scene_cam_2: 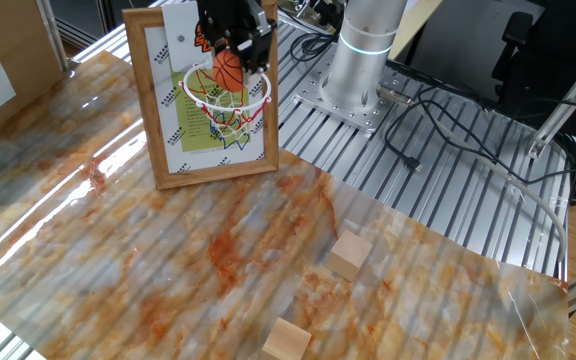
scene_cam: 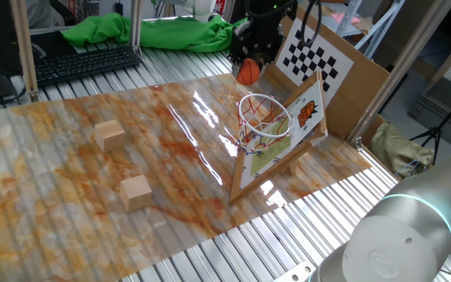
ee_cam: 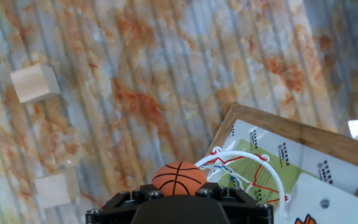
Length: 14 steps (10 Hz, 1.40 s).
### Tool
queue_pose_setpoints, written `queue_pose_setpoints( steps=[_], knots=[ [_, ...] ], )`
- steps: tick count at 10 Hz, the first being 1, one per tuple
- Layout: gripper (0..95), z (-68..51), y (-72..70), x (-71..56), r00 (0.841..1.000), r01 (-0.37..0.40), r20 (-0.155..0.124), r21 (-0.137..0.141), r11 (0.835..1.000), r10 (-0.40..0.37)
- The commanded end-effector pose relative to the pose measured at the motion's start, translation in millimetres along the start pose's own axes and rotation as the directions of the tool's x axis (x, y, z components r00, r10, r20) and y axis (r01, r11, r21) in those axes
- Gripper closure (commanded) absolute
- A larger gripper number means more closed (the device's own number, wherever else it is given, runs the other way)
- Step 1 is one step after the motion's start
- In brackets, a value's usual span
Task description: Grab a basketball, release it and shoot it into the basket
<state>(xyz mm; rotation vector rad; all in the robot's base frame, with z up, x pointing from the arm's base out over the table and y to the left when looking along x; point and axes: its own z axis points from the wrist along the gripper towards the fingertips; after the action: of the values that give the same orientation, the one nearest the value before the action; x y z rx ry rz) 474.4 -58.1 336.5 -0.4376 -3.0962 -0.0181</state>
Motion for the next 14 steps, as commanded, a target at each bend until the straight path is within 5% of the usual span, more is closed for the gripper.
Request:
queue_pose_setpoints(
  steps=[1, 4, 6, 10, 14],
  knots=[
    [95.0, 0.7, 0.2, 1.0, 0.999, -0.054, 0.011, 0.005, 0.999, 0.054],
    [95.0, 0.7, 0.2, 1.0, 0.997, -0.070, 0.035, 0.014, 0.997, 0.070],
    [95.0, -0.8, -2.8, 2.8, 0.998, -0.060, 0.024, 0.017, 0.998, 0.060],
    [95.0, -0.8, -28.4, 18.9, 0.998, -0.046, 0.032, 0.008, 0.999, 0.045],
    [95.0, 11.9, -50.7, 30.6, 0.998, -0.008, 0.056, -0.015, 1.000, 0.009]
  ],
)
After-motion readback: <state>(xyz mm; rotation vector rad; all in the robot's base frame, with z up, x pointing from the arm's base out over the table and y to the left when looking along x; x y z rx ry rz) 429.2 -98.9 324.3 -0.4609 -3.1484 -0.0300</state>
